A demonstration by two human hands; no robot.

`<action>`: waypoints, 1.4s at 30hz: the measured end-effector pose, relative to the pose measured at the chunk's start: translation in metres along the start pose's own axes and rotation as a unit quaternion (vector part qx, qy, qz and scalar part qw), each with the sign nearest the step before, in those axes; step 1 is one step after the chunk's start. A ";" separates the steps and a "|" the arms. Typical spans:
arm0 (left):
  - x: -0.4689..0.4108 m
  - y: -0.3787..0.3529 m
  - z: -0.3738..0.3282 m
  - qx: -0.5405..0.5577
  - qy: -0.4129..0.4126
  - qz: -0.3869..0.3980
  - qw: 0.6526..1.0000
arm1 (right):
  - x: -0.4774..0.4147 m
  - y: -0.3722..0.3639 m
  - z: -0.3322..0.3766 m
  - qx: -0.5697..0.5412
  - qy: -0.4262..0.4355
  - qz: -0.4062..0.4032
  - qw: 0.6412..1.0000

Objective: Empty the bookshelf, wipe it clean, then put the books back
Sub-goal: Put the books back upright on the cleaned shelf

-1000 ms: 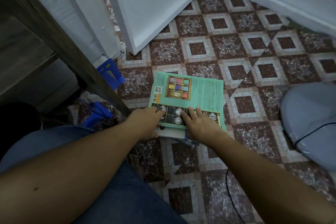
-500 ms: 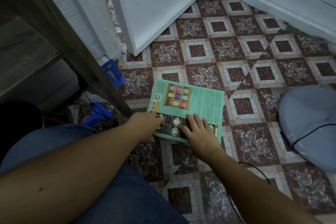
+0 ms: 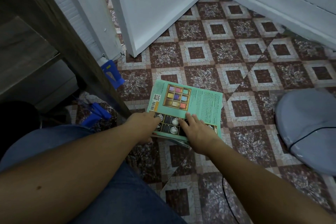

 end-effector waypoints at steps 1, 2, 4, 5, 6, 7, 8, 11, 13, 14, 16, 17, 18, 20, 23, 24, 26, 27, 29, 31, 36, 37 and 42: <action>0.000 0.000 -0.001 0.000 0.001 0.000 1.000 | -0.001 0.001 0.000 0.001 0.003 0.001 1.000; 0.001 0.001 -0.002 -0.001 0.001 0.000 1.000 | -0.002 0.002 0.000 0.003 0.003 0.001 1.000; 0.001 0.002 -0.004 -0.003 0.002 0.003 1.000 | -0.002 0.002 0.002 0.013 -0.004 0.000 1.000; 0.002 0.001 -0.004 -0.003 0.002 0.006 1.000 | -0.003 0.001 0.004 0.018 -0.012 -0.004 1.000; 0.002 0.001 -0.005 -0.003 0.002 0.008 1.000 | -0.003 0.000 0.006 0.022 -0.020 -0.009 0.999; 0.002 0.000 -0.004 -0.002 0.002 0.009 1.000 | -0.003 -0.002 0.009 0.024 -0.027 -0.013 0.999; 0.003 0.000 -0.004 0.000 0.001 0.009 1.000 | -0.002 -0.002 0.010 0.024 -0.032 -0.012 0.999; 0.004 -0.001 -0.001 0.007 0.001 0.006 1.000 | -0.001 0.000 0.010 0.021 -0.026 0.004 0.999; 0.004 0.000 -0.001 0.010 0.003 0.002 1.000 | 0.000 0.004 0.006 0.024 -0.011 0.011 1.000; 0.004 0.001 -0.002 0.010 0.005 -0.001 1.000 | -0.002 0.006 0.004 0.029 -0.002 0.012 0.999; 0.005 0.003 -0.004 0.012 0.007 -0.008 1.000 | -0.006 0.011 0.002 0.038 0.005 0.016 0.999; 0.005 0.004 -0.004 0.011 0.008 -0.012 1.000 | -0.009 0.014 0.003 0.039 0.000 0.015 0.999; 0.005 0.006 -0.005 0.011 0.010 -0.019 1.000 | -0.011 0.017 0.005 0.036 -0.010 0.011 0.999; 0.005 0.009 -0.005 0.023 0.016 -0.032 0.999 | -0.013 0.025 0.010 0.020 -0.037 -0.007 0.999; 0.006 0.016 -0.009 0.044 0.027 -0.089 0.995 | -0.009 0.044 0.013 -0.019 -0.082 -0.054 0.995; 0.007 0.020 -0.009 0.047 0.033 -0.120 0.991 | -0.005 0.052 0.012 -0.026 -0.095 -0.072 0.993; 0.011 0.033 -0.008 0.042 0.038 -0.198 0.979 | 0.002 0.072 0.006 -0.031 -0.118 -0.120 0.985; 0.013 0.042 -0.007 0.029 0.034 -0.246 0.968 | 0.006 0.084 0.002 -0.031 -0.128 -0.142 0.981; 0.021 0.067 -0.004 0.006 0.017 -0.322 0.947 | 0.016 0.113 -0.006 -0.036 -0.143 -0.172 0.974; 0.030 0.090 -0.002 0.000 0.023 -0.343 0.939 | 0.025 0.141 -0.011 -0.034 -0.154 -0.181 0.971; 0.062 0.116 0.005 0.049 0.043 -0.359 0.931 | 0.049 0.189 -0.008 -0.006 -0.161 -0.181 0.970; 0.075 0.120 0.006 0.061 0.049 -0.354 0.932 | 0.055 0.197 -0.004 0.006 -0.160 -0.196 0.968; 0.145 0.142 0.009 0.095 0.048 -0.322 0.941 | 0.079 0.226 0.015 0.041 -0.155 -0.221 0.962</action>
Point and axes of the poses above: each hand's wrist, its own x-axis away from the middle knuckle, its own y-axis out of the back of the hand, z = x × y, the point moved 3 cm from there along -x, towards the middle knuckle, and after that the axes turned 8 degrees about -y, right-handed, at the moved point
